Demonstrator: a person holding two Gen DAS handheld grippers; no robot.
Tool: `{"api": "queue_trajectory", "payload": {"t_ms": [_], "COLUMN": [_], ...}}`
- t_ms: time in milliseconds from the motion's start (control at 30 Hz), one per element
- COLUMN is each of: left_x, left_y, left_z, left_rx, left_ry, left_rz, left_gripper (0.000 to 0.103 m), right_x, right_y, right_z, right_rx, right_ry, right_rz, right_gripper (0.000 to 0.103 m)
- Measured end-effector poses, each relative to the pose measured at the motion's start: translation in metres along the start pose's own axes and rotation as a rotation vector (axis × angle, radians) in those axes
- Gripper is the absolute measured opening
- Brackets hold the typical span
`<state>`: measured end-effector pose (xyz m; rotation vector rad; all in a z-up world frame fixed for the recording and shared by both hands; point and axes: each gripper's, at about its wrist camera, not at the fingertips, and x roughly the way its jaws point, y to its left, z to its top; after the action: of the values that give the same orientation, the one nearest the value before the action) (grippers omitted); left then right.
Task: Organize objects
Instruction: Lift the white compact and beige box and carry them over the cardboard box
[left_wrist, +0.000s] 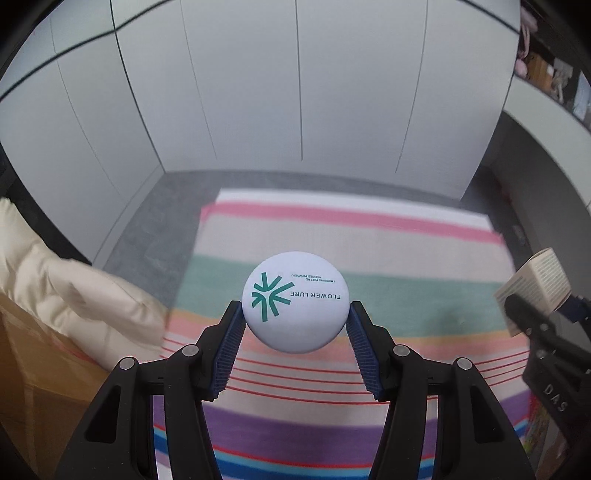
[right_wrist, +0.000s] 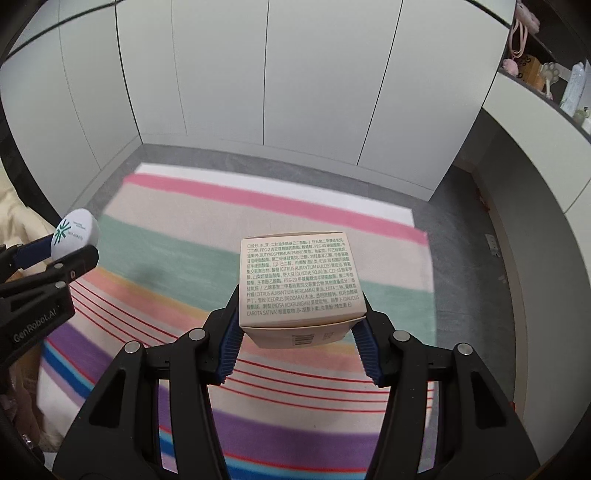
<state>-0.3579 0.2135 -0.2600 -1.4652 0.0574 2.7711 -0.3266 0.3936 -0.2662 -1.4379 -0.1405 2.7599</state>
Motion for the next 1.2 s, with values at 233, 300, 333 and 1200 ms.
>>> {"api": "queue_trajectory", "payload": {"t_ms": [233, 300, 333, 1200], "left_x": [-0.091, -0.117, -0.128, -0.302], "left_y": [0.01, 0.009, 0.008, 0.006], "left_z": [0.036, 0.041, 0.04, 0.027], "left_rx": [-0.01, 0.01, 0.016, 0.039], "left_ry": [-0.093, -0.13, -0.142, -0.268], "left_rz": [-0.037, -0.034, -0.035, -0.101], "left_gripper": [0.057, 0.057, 0.057, 0.057], "right_x": [-0.086, -0.111, -0.122, -0.302], "right_y": [-0.008, -0.011, -0.012, -0.013], "right_z": [0.027, 0.034, 0.036, 0.028], "right_rx": [0.041, 0.061, 0.069, 0.098], "right_ry": [-0.08, -0.089, -0.094, -0.221], "right_rz": [-0.021, -0.019, -0.014, -0.019], "right_gripper": [0.056, 0.056, 0.056, 0.056]}}
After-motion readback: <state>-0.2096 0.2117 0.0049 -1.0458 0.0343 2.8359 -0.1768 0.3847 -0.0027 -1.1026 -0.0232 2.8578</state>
